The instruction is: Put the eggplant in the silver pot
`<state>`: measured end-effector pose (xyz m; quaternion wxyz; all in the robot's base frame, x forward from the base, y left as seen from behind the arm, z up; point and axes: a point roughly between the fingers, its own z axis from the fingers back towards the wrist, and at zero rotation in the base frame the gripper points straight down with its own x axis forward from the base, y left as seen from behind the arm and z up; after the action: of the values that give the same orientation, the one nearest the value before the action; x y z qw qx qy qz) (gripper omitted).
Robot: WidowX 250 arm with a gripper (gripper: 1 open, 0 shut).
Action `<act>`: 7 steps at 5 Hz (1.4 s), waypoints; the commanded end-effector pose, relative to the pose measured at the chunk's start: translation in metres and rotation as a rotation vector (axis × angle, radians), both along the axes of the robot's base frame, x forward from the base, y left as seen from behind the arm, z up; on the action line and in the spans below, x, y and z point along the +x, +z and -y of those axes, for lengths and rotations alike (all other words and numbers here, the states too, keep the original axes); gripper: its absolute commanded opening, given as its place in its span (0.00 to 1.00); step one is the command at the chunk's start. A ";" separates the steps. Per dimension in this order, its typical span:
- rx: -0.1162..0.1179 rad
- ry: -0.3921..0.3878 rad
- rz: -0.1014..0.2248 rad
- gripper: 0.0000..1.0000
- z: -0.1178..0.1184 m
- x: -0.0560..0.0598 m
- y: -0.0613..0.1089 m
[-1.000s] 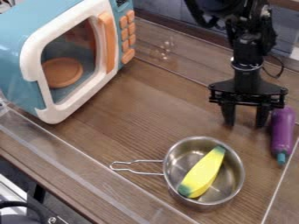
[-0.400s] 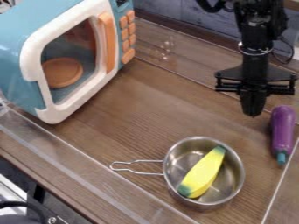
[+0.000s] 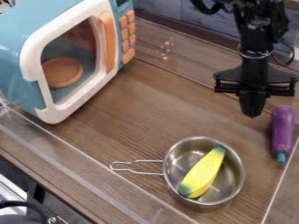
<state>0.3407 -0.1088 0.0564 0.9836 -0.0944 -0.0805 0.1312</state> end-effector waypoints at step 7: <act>0.094 -0.145 -0.033 0.00 -0.026 -0.091 0.019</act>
<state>0.2449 -0.0840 0.0687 0.9960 -0.0479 -0.0491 0.0566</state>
